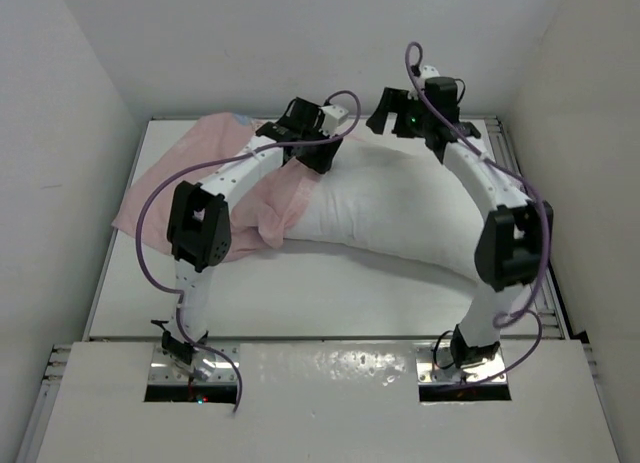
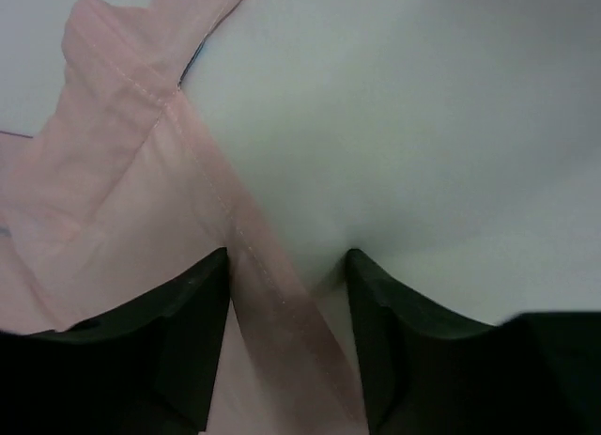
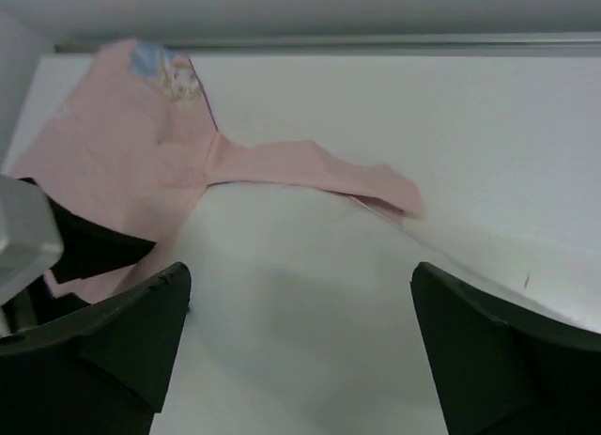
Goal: Put the pillow into the pillowcase
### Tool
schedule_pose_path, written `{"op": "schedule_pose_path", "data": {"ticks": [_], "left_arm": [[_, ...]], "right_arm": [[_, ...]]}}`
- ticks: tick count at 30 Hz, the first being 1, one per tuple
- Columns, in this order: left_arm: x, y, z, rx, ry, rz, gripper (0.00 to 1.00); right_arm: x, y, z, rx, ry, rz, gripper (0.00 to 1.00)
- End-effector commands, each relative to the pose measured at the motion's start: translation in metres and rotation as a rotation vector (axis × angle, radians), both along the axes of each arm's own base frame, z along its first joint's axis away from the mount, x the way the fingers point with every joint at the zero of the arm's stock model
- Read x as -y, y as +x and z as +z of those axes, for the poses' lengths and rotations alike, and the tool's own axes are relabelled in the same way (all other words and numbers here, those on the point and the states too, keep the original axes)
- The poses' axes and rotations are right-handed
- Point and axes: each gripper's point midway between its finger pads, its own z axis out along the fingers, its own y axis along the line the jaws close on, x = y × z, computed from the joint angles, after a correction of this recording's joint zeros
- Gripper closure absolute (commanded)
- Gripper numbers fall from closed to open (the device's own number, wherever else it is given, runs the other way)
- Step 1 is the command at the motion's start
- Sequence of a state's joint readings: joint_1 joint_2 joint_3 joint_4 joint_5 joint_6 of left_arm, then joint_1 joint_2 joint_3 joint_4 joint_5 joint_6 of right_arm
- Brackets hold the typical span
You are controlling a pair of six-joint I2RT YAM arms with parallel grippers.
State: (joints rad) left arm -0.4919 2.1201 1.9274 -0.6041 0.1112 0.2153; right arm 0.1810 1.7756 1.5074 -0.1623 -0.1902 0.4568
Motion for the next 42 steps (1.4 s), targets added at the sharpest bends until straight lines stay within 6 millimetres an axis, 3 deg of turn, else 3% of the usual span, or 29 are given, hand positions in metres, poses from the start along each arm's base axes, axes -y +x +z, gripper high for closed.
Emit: {"op": "schedule_pose_path", "data": {"ticks": [1,2,3,4,6,7,10,12,13,14,15,16,17,18,19,20,23,28,34,35,36,38,40,42], "left_arm": [[0.003,0.002,0.018,0.029,0.002,0.007,0.53],[0.003,0.001,0.016,0.027,0.004,0.004,0.60],[0.003,0.001,0.018,0.025,0.000,0.000,0.77],[0.002,0.002,0.020,0.028,-0.002,0.002,0.84],[0.001,0.002,0.024,0.021,-0.022,-0.012,0.95],[0.000,0.001,0.026,0.020,-0.025,-0.018,0.98],[-0.002,0.000,0.033,0.038,-0.020,-0.032,1.00],[-0.008,0.002,0.035,0.054,0.005,-0.018,1.00],[-0.010,0.003,0.036,0.059,0.014,-0.016,1.00],[-0.014,0.003,0.039,0.063,0.026,-0.015,1.00],[-0.015,0.002,0.044,0.069,0.023,-0.021,1.00],[-0.013,0.000,0.051,0.072,0.013,-0.035,1.00],[-0.013,-0.002,0.066,0.101,0.002,-0.052,1.00],[-0.012,-0.003,0.074,0.118,-0.002,-0.064,1.00],[-0.006,-0.007,0.086,0.143,-0.017,-0.102,1.00],[-0.004,-0.011,0.105,0.179,-0.030,-0.119,1.00],[0.008,-0.027,0.134,0.242,-0.054,-0.206,0.98],[0.029,-0.053,0.148,0.253,-0.080,-0.333,1.00],[0.068,-0.096,0.185,0.279,-0.214,-0.567,1.00],[0.072,-0.099,0.187,0.279,-0.222,-0.587,0.86],[0.073,-0.099,0.191,0.291,-0.230,-0.587,0.76],[0.066,-0.087,0.185,0.290,-0.195,-0.503,0.67],[0.045,-0.064,0.177,0.319,-0.106,-0.347,0.65],[0.015,-0.043,0.151,0.331,0.031,-0.185,0.67]], "right_arm": [[-0.013,0.012,-0.049,-0.135,-0.100,0.230,0.01],[-0.018,0.011,-0.062,-0.170,-0.106,0.283,0.01],[-0.023,0.011,-0.064,-0.170,-0.131,0.361,0.01],[-0.040,0.006,-0.090,-0.215,-0.085,0.457,0.01],[-0.056,0.001,-0.107,-0.202,-0.092,0.577,0.01],[-0.070,-0.005,-0.123,-0.219,-0.103,0.623,0.01],[-0.087,-0.019,-0.136,-0.234,-0.103,0.698,0.05],[-0.100,-0.034,-0.115,-0.202,-0.017,0.762,0.33],[-0.099,-0.054,-0.127,-0.262,0.025,0.754,0.46],[-0.099,-0.061,-0.099,-0.195,0.033,0.750,0.70],[-0.097,-0.074,-0.114,-0.185,0.052,0.731,0.82],[-0.099,-0.085,-0.082,-0.098,0.051,0.732,0.95],[-0.096,-0.096,-0.092,-0.083,0.041,0.699,1.00],[-0.101,-0.105,-0.084,-0.044,0.035,0.697,1.00],[-0.099,-0.113,-0.057,0.032,0.028,0.678,1.00],[-0.102,-0.122,-0.062,0.051,0.037,0.641,1.00],[-0.111,-0.145,-0.036,0.163,0.063,0.619,1.00],[-0.127,-0.155,-0.012,0.268,0.007,0.549,1.00],[-0.135,-0.164,0.030,0.434,-0.008,0.482,1.00],[-0.136,-0.165,0.036,0.461,-0.027,0.485,1.00],[-0.140,-0.169,0.039,0.472,-0.035,0.489,1.00],[-0.135,-0.169,0.040,0.482,-0.070,0.458,1.00],[-0.130,-0.172,0.033,0.460,-0.080,0.447,1.00],[-0.128,-0.177,0.021,0.429,-0.078,0.450,1.00]]}}
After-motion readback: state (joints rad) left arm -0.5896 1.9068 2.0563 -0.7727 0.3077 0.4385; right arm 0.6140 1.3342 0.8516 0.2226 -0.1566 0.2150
